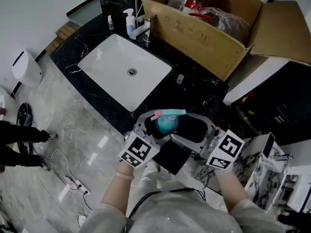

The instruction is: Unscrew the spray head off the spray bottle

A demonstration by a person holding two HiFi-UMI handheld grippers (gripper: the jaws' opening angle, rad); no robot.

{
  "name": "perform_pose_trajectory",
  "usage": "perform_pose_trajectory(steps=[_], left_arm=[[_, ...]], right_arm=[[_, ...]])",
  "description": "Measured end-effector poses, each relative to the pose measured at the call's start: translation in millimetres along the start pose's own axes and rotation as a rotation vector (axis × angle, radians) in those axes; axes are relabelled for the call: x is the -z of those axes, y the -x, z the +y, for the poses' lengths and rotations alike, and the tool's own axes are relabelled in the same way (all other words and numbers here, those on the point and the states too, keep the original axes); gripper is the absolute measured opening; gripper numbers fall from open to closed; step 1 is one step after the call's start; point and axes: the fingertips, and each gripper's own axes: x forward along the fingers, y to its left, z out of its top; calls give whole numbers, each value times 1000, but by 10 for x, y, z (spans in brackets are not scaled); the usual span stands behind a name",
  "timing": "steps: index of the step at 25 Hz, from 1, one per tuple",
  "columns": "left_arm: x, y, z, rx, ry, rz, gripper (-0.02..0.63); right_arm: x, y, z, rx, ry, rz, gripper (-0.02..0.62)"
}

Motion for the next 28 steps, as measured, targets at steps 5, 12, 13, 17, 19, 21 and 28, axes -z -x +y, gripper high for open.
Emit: perform_pose_trajectory(steps=[5, 12, 13, 17, 19, 21, 28], left_arm=[[36, 18, -48, -11, 14, 16, 341], [16, 30, 11, -19, 19, 18, 339], [14, 26, 12, -22, 20, 17, 339], [25, 22, -9, -29, 28, 15, 339], [23, 23, -5, -33, 26, 17, 339], [25, 26, -21, -34, 26, 19, 339], [52, 52, 10, -44, 42, 29, 336]], right_arm=[[-7, -95, -1, 67, 5, -11, 342], [-133, 62, 76, 87, -11, -79, 327], [-140, 35, 77, 80, -28, -83, 327], [-136, -74, 102, 59, -41, -78, 361], [-128, -151, 133, 40, 0, -56, 385], [-103, -208, 167, 38, 65, -27, 388], [-30, -141, 110, 77, 154, 9, 298]])
